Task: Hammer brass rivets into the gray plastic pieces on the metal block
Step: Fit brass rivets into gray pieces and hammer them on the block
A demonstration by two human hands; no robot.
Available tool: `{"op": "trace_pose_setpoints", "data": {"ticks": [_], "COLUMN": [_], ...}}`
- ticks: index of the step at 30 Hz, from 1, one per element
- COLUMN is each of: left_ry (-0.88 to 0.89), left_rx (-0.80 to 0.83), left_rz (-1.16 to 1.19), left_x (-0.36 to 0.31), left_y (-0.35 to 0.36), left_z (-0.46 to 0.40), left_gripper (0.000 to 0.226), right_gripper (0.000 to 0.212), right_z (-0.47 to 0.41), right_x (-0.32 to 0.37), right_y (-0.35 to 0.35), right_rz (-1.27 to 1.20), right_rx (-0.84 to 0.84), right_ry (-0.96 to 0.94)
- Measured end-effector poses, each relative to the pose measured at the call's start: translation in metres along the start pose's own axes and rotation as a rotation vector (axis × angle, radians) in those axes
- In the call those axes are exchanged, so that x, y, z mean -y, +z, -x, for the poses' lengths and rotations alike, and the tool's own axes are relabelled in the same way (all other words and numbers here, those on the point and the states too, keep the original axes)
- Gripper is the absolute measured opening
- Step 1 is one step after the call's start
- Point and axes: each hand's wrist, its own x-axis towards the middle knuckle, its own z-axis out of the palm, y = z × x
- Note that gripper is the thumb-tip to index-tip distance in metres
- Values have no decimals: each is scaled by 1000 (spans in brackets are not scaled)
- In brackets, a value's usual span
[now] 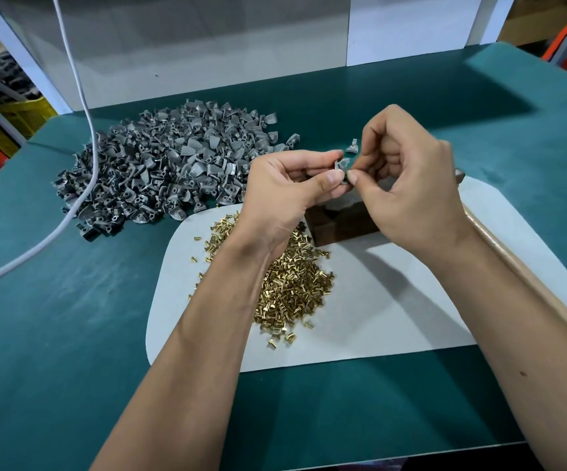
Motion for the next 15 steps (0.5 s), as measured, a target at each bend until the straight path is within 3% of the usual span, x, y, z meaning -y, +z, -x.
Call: {"op": "trace_pose_setpoints", "data": {"ticks": [12, 15], "left_ry": [-16, 10], "left_rx": [-60, -93], "left_rz": [-6, 20], "left_x": [6, 4], "left_y": [7, 5], "left_z": [1, 0], "left_gripper": [23, 23], "right_gripper": [27, 37], "right_z": [-1, -3], "right_x": [-8, -15], "right_y": [-2, -7], "right_rz": [11, 17], "right_rx": [67, 57], "right_ry": [127, 219]}}
